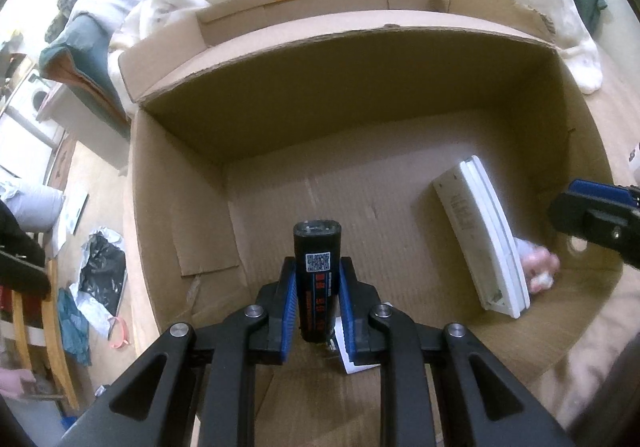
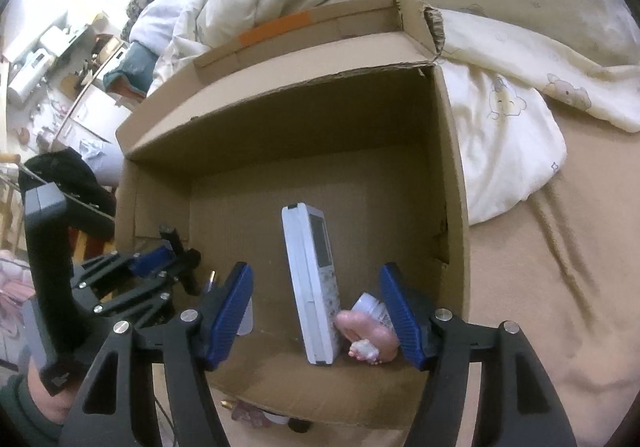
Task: Organize rigid objects
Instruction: 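Lower the pill bottle and black battery into the box and open both grippers, then withdraw both grippers from the box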
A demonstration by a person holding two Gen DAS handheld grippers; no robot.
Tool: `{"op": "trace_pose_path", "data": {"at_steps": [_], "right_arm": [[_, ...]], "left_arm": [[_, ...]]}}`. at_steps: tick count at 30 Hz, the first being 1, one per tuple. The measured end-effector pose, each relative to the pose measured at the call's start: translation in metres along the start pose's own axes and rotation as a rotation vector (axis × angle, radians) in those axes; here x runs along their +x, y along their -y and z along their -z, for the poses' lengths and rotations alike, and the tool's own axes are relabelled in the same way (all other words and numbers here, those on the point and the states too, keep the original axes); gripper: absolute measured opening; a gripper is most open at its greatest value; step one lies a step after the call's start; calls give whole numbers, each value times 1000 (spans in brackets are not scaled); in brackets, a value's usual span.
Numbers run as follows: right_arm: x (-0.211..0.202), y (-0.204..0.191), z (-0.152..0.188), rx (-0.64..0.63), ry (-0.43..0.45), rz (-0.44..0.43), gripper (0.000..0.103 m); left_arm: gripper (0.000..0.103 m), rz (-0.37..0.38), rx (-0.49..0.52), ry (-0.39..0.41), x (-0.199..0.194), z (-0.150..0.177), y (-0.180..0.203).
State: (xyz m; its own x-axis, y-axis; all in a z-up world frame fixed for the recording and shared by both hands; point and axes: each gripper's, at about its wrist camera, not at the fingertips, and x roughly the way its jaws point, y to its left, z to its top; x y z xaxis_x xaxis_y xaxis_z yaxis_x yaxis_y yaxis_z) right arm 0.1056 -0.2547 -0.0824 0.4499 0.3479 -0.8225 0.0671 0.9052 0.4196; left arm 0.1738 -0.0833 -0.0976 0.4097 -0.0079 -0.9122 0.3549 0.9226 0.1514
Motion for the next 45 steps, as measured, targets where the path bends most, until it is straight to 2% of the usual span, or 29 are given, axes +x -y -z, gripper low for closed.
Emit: {"op": "trace_pose_path", "data": {"at_steps": [2,4,5,6,7,8,9,18,23,25,30,39,42,45], "right_arm": [[-2,2,1,15,11,-15,69],[-6,2,-1,25,32,-25,75],[-7,2,-1,27,41,-28,86],[-9,2,-1,26,53,-28,99],[-11,1,-1,23,65,-42,102],[-12,-1,-1,18,74,-45,103],[-12,-3,0,8,81,-40,103],[-10,-13,0,-54,89,-11,103],[-16,-7,0,-28,84,-31,103],[-21,-6,1,-20,99,-38,103],[-32,-5,5,-21,120,-20,103],[-64,-12,28,-26,157,-26,103],[-74,-11,47,-13,170,-27,103],[-76,-8,66,15,146,-26,103]], "left_arm": [[20,-1,3,1,0,1,1],[24,-5,11,6,-2,1,2],[32,-5,14,8,-2,1,2],[49,-4,17,9,-2,1,4],[60,-4,19,9,-2,1,5],[76,-4,19,11,-3,1,6],[79,-6,20,17,-4,2,7],[81,2,26,13,-12,-1,10],[84,7,14,-21,-20,3,6],[84,16,5,-20,-32,4,4],[84,-7,3,39,-72,11,-3],[84,-5,-67,44,-112,40,-28],[84,-4,-62,61,-122,56,-33],[84,-19,-80,70,-123,72,-41]]}}
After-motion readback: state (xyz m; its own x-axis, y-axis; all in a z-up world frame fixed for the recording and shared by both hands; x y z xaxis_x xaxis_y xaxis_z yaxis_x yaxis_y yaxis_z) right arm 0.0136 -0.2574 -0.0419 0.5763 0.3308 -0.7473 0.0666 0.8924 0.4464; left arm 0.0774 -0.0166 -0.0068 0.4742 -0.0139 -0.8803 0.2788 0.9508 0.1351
